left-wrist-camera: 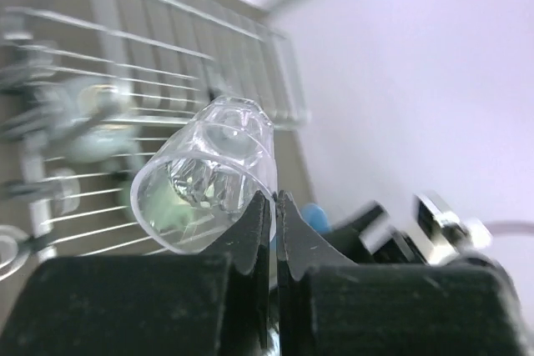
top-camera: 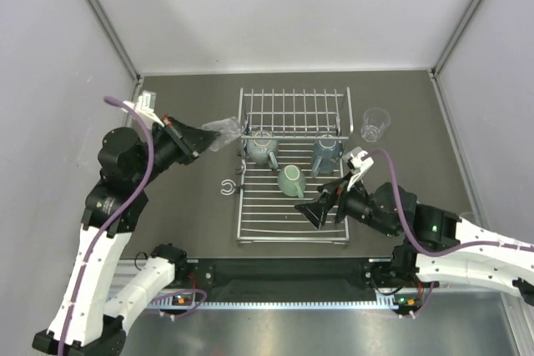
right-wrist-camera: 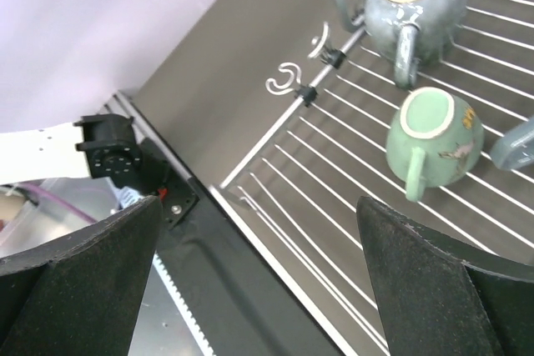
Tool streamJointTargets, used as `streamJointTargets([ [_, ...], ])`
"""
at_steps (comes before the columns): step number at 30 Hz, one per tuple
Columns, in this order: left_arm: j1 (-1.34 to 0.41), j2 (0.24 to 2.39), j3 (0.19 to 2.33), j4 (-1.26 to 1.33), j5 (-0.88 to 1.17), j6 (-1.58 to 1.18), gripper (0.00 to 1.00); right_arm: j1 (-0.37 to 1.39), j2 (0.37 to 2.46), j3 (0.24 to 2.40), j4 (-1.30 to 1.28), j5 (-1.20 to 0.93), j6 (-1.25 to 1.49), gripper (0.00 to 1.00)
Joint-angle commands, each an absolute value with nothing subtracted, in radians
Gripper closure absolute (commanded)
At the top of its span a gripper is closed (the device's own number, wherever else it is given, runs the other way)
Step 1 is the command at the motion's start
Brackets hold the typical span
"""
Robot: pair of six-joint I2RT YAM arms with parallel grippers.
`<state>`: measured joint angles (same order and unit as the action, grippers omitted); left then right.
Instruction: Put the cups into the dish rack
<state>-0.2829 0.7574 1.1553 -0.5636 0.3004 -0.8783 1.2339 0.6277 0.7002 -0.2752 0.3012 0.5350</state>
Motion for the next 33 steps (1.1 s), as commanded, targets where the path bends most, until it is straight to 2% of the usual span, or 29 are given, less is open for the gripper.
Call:
streamJointTargets([
  [1,-0.284,0.764,1.071,-0.131,0.679,-0.926,1.00,1.235,0.600,0.704,-0.184,0.252,0.526,0.00],
  [9,-0.374,0.730,0.931,0.244,0.825,-1.031,1.00,1.235,0.577,0.709,-0.098,0.192,0.520,0.00],
  [14,-0.532,0.726,0.850,0.346,0.767,-1.057,1.00,1.235,0.534,0.689,-0.008,0.183,0.557,0.00],
  [19,-0.609,0.732,0.761,0.555,0.719,-1.146,1.00,1.235,0.462,0.605,0.187,0.176,0.612,0.00],
  [27,-0.664,0.716,0.681,0.606,0.618,-1.163,1.00,1.235,0.408,0.493,0.392,0.181,0.655,0.00],
  [33,-0.692,0.721,0.661,0.626,0.604,-1.178,1.00,1.235,0.448,0.480,0.478,0.186,0.655,0.00],
])
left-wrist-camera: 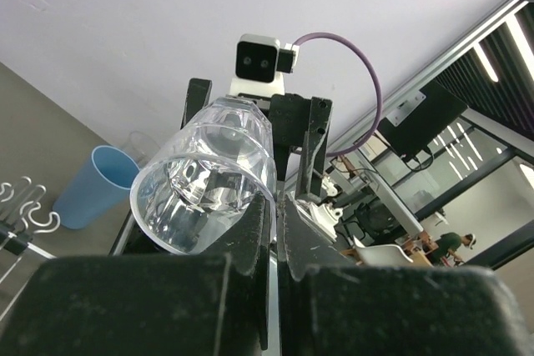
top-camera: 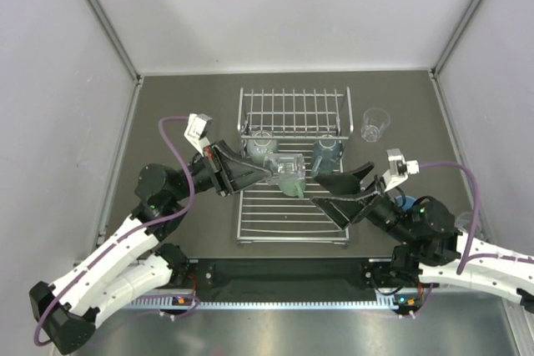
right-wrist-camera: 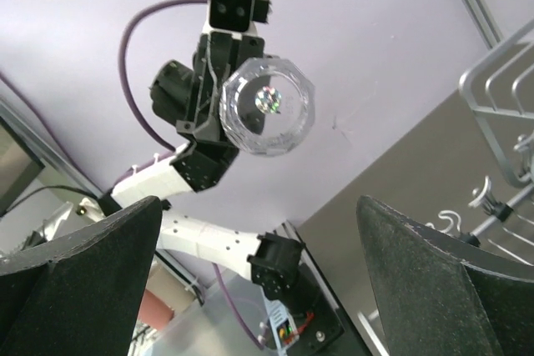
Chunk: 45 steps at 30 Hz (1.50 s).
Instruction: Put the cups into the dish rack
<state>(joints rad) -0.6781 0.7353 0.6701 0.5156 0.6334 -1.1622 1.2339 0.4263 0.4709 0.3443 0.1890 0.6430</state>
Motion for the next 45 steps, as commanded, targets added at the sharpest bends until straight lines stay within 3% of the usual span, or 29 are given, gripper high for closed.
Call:
streamJointTargets([
  [1,-0.701,0.719,0.655,0.626,0.598,-1.178,1.00,1.235,0.459,0.482,0.491,0.184,0.655,0.01],
  [7,-0.744,0.719,0.623,0.658,0.558,-1.192,1.00,1.235,0.540,0.497,0.575,0.193,0.649,0.11],
  [14,-0.788,0.729,0.615,0.675,0.540,-1.192,1.00,1.235,0.592,0.479,0.699,0.179,0.641,0.14],
  [21,-0.822,0.744,0.601,0.692,0.520,-1.187,1.00,1.235,0.607,0.477,0.722,0.192,0.640,0.28],
  [28,-0.856,0.764,0.604,0.707,0.506,-1.180,1.00,1.233,0.618,0.477,0.732,0.179,0.640,0.50],
  [30,-0.861,0.764,0.604,0.713,0.506,-1.178,1.00,1.235,0.617,0.477,0.729,0.179,0.638,0.52],
  [33,-0.861,0.765,0.606,0.703,0.512,-1.169,1.00,1.235,0.615,0.477,0.719,0.179,0.637,0.66],
  [35,-0.861,0.765,0.614,0.675,0.512,-1.154,1.00,1.235,0.606,0.485,0.686,0.190,0.634,0.82],
  [36,-0.861,0.761,0.621,0.628,0.509,-1.143,0.98,1.235,0.603,0.489,0.671,0.195,0.630,0.92],
  [37,-0.861,0.756,0.621,0.611,0.506,-1.135,0.74,1.235,0.598,0.498,0.628,0.208,0.630,0.98],
  [39,-0.861,0.732,0.602,0.595,0.491,-1.129,0.53,1.235,0.580,0.511,0.574,0.232,0.630,1.00],
  [40,-0.861,0.720,0.592,0.578,0.488,-1.129,0.37,1.235,0.572,0.518,0.514,0.259,0.632,1.00],
  [43,-0.861,0.667,0.592,0.436,0.460,-1.063,0.25,1.235,0.528,0.537,0.386,0.305,0.632,1.00],
  [45,-0.862,0.628,0.615,0.324,0.424,-1.019,0.23,1.235,0.511,0.558,0.283,0.340,0.624,1.00],
])
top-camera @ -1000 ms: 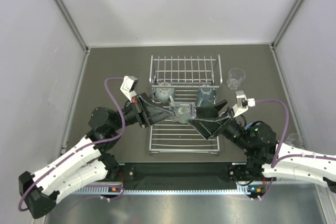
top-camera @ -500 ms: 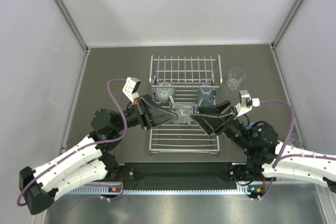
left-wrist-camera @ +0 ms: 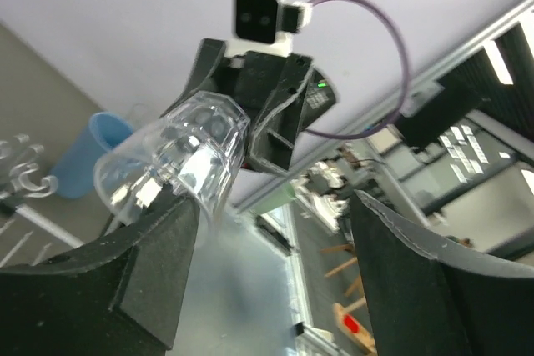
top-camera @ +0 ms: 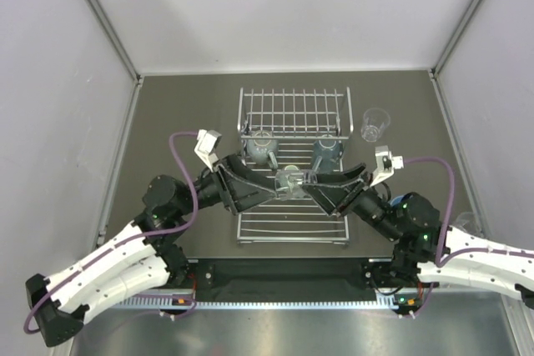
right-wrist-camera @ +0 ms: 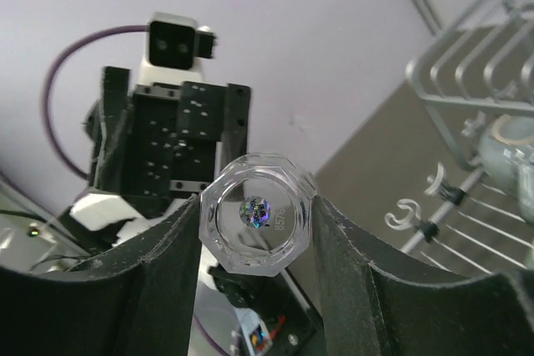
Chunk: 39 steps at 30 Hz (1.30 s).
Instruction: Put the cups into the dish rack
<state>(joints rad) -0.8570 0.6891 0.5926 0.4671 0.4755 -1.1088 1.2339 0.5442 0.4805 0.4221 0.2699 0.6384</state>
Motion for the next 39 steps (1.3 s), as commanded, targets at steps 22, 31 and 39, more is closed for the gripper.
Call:
streamJointTargets([
  [22,-0.861,0.652,0.732,-0.190,0.104,-0.882,0.30,1.161,1.011,0.868,-0.606,0.729,0.709,1.00],
  [31,-0.861,0.644,0.736,-0.184,0.095,-0.897,0.30,1.029,1.080,0.862,-0.571,0.670,0.704,1.00],
  [39,-0.859,0.655,0.739,-0.184,0.097,-0.890,0.31,1.023,1.129,0.865,-0.542,0.678,0.684,0.96],
])
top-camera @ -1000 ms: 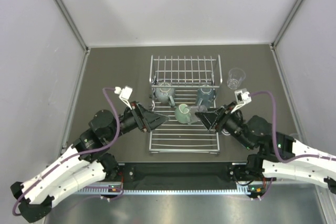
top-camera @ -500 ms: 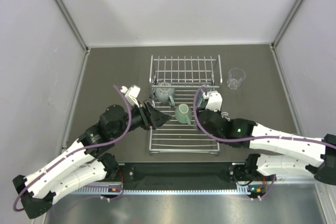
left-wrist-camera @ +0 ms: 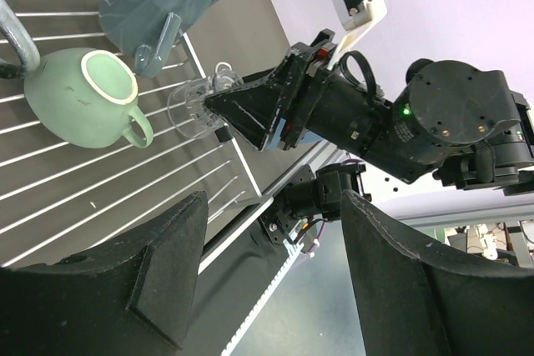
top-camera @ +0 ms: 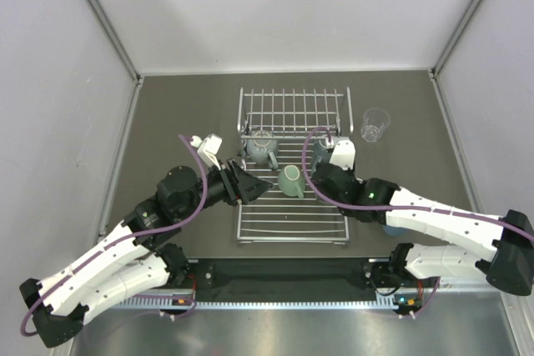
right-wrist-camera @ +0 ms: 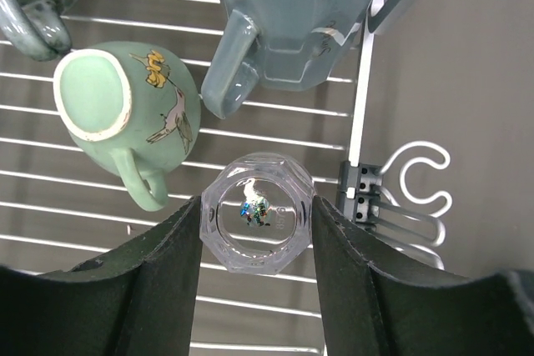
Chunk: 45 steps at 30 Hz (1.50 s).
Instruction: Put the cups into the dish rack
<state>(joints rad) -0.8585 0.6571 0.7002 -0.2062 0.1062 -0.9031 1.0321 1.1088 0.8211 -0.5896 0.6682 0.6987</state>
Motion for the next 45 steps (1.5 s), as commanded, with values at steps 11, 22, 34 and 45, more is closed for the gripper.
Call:
streamJointTargets([
  [11,-0.861,0.650,0.733,-0.204,0.089,-0.887,0.31,1.019,1.227,0.862,-0.523,0.726,0.696,0.92],
  [22,-0.861,0.667,0.732,-0.195,0.094,-0.887,0.31,1.019,1.207,0.831,-0.512,0.716,0.703,0.49],
  [34,-0.861,0.672,0.729,-0.189,0.103,-0.897,0.32,1.037,1.052,0.772,-0.497,0.676,0.655,0.12],
  [45,-0.861,0.661,0.721,-0.189,0.109,-0.914,0.33,1.080,0.583,0.614,-0.255,0.554,0.468,0.26],
])
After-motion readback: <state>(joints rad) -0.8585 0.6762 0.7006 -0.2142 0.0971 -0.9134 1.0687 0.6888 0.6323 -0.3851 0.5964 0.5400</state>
